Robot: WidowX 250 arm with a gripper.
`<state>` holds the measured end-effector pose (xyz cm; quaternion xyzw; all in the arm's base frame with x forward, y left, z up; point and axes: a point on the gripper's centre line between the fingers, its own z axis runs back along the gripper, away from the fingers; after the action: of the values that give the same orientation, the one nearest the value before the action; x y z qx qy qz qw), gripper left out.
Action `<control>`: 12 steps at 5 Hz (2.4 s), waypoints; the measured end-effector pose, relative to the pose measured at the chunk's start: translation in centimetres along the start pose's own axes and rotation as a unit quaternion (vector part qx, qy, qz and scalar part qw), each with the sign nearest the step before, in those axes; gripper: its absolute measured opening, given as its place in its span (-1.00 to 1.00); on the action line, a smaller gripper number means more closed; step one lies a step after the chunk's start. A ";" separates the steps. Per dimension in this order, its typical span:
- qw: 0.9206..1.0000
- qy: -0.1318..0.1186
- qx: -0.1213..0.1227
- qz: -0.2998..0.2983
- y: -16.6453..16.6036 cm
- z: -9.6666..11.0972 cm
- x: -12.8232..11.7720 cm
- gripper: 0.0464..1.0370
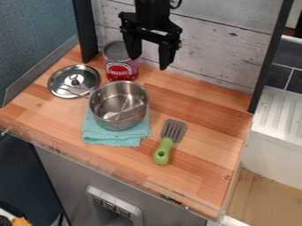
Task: Moved the metal pot on the upper right of the table
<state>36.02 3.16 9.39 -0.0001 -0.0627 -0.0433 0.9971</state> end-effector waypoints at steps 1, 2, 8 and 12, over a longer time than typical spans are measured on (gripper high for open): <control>1.000 0.017 -0.003 0.004 0.0 -1.2 -0.3 0.93; 0.999 0.032 0.002 0.013 -0.5 -2.7 -1.5 0.93; 0.995 0.091 0.031 0.016 -2.5 -7.9 -4.7 -0.76; 0.997 -0.008 -0.006 0.072 -5.7 -0.8 -2.5 -0.93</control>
<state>33.19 -2.33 8.28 -0.0110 -0.0698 0.0280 0.9971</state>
